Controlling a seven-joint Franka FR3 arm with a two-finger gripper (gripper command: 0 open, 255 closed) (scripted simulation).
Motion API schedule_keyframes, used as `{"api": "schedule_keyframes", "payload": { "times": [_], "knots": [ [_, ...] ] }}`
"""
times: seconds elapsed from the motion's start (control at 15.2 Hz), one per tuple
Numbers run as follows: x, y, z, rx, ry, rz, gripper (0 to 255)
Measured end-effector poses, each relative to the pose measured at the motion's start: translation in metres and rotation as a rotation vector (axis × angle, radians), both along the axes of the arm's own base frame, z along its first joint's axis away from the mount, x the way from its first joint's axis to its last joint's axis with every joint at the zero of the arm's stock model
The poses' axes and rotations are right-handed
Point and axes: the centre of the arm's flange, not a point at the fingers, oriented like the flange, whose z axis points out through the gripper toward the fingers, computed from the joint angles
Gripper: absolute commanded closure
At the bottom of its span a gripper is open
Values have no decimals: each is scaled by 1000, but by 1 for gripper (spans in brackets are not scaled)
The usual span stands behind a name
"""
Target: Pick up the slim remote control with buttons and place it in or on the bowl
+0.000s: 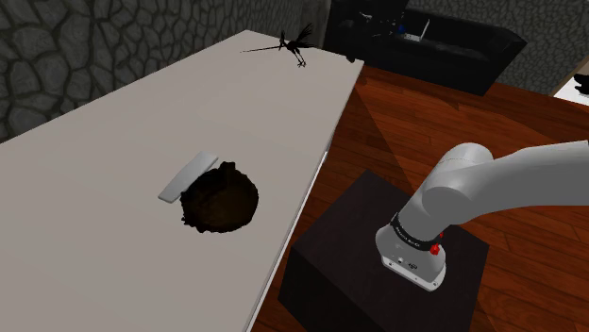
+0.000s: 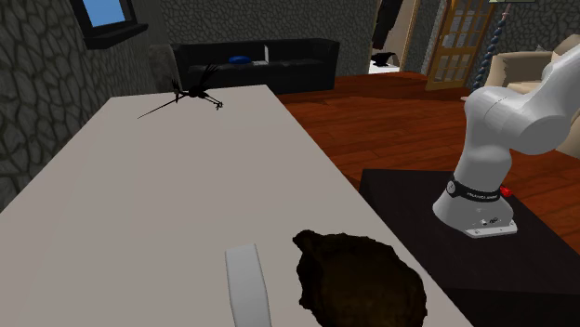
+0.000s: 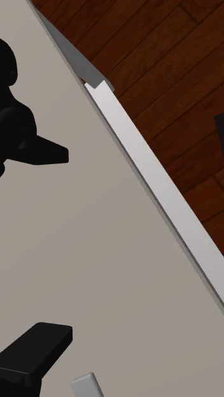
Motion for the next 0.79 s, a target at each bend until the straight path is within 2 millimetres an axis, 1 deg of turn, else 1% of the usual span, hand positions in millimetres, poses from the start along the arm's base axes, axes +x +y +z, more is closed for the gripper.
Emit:
{"api": "schedule_keyframes", "payload": {
  "times": [0.07,0.2,0.4,0.53,0.73,0.79],
  "knots": [
    [0,0,0,0,0,0,0],
    [4,13,-10,4,3,-26,0],
    [11,41,-29,13,10,-88,0],
    [12,66,-45,19,14,-132,0],
    [27,93,-67,29,22,-202,0],
    [29,104,-73,33,24,-224,0]
  ]
}}
